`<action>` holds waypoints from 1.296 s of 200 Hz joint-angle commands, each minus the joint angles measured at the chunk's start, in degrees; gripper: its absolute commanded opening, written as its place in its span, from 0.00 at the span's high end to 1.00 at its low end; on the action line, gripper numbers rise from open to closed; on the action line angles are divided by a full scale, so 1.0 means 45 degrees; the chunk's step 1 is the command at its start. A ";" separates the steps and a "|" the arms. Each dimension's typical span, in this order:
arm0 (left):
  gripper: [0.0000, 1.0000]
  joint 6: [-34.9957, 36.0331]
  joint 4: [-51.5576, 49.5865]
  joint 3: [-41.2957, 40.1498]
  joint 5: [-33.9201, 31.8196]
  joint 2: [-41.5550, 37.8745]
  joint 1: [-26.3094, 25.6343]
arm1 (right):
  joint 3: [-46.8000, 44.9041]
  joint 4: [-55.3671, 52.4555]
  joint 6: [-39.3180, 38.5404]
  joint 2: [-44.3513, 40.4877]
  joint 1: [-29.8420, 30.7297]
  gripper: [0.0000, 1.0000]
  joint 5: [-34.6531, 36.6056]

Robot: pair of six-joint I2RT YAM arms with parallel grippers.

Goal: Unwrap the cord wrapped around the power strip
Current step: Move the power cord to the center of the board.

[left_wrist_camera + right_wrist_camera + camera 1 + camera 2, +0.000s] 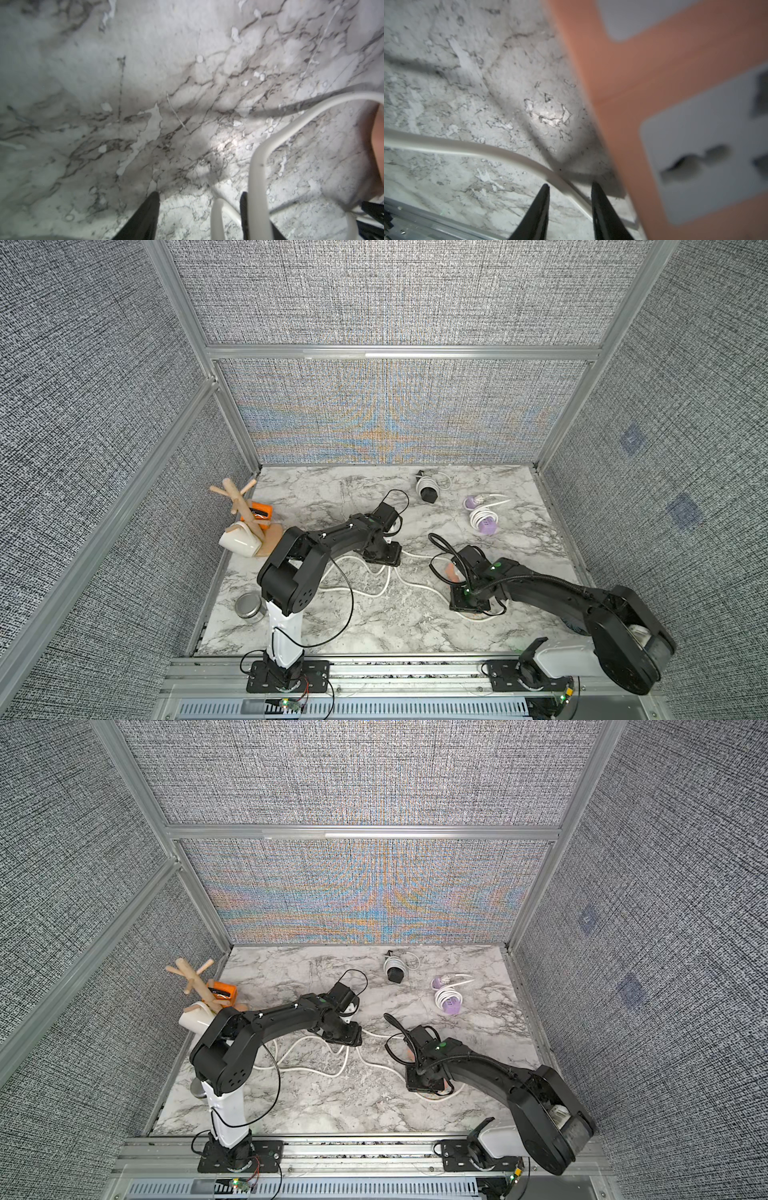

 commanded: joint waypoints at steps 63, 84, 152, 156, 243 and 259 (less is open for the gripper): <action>0.43 -0.0569 0.0247 -0.2157 0.1891 -0.0764 -0.0390 | -0.0066 0.0298 -0.1435 0.0080 -0.4068 0.64 0.2792; 0.44 -0.0777 0.0414 -0.2203 0.2540 -0.0683 -0.0831 | 0.0061 0.0733 -0.1923 0.0229 -0.5030 0.64 0.3026; 0.38 0.0408 -0.1791 -0.0330 0.2265 -0.1246 -0.1346 | 0.1149 -0.0012 -0.3056 -0.1401 -0.5000 0.63 0.0509; 0.36 0.0526 -0.1984 -0.0104 0.2233 -0.1233 -0.1346 | 0.1313 -0.0096 -0.3009 -0.1502 -0.4895 0.63 0.0458; 0.16 0.1441 -0.3261 0.1525 0.1093 -0.1267 -0.0936 | 0.5878 0.2303 -0.1789 0.2243 -0.3483 0.49 0.1463; 0.18 0.1404 -0.2957 0.1649 0.1011 -0.1253 -0.0696 | 0.6726 0.2381 -0.1936 0.3550 -0.3213 0.51 0.1684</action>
